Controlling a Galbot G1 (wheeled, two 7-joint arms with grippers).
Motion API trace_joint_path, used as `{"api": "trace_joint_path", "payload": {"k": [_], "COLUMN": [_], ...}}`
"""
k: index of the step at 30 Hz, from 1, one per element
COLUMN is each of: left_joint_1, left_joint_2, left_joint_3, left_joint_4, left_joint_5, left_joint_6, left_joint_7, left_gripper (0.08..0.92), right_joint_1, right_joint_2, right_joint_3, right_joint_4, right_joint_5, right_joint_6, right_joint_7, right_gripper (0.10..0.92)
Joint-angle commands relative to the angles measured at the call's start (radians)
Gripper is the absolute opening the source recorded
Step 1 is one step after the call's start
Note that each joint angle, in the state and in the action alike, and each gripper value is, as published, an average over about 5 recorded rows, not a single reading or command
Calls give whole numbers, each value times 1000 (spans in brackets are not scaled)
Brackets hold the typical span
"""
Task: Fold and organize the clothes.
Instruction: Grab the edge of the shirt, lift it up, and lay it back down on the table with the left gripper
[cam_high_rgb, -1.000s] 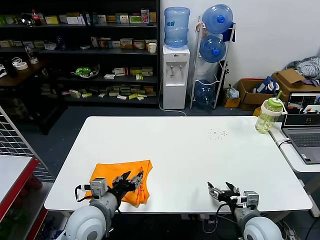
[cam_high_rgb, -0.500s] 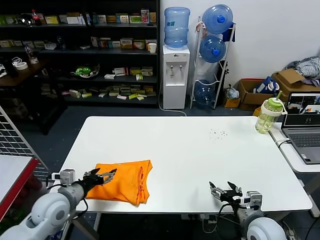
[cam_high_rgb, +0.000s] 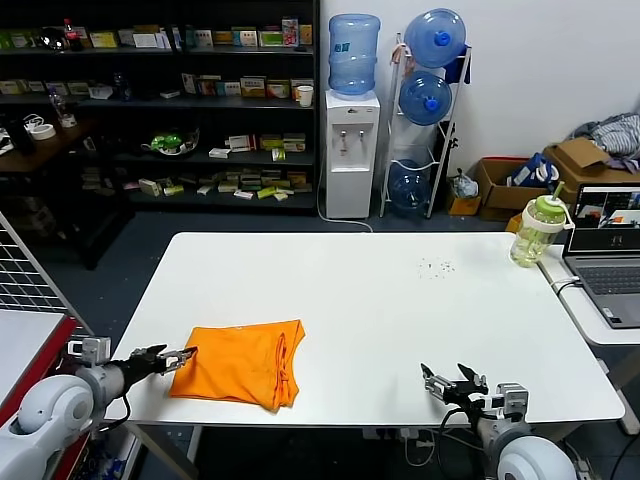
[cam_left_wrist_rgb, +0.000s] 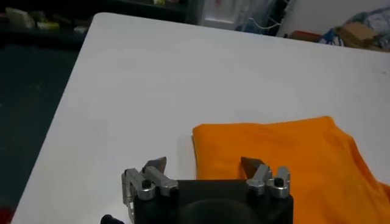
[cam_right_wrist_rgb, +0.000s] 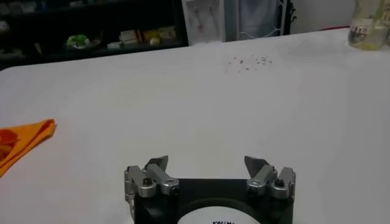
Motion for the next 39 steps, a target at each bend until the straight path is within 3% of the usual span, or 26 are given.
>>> {"api": "trace_joint_path", "payload": {"k": [1,10,33,39], "left_joint_1": [-8,-3,-1,21], "left_joint_2": [23,8,-37,-34], "left_joint_3": [0,14,4,-36], "left_joint_4": [73,45,8,-108], "left_joint_5": [17,24,20,-7], "left_joint_6": [7,17,5,8], "left_joint_7": [81,67,50,5], "left_gripper": [823,789,138,90], "right_joint_1": [-4,-3,-14,-15], "right_joint_2": [-1,-3,-10,-12], "right_joint_3": [5,6,17,21], "right_joint_4": [3,3,23,23], "right_joint_5": [1,2,-2,-2], "right_joint_6": [0,-2,16,19], "right_joint_7": [1,2,-8,-8], "right_gripper": [823,823,823,823]}}
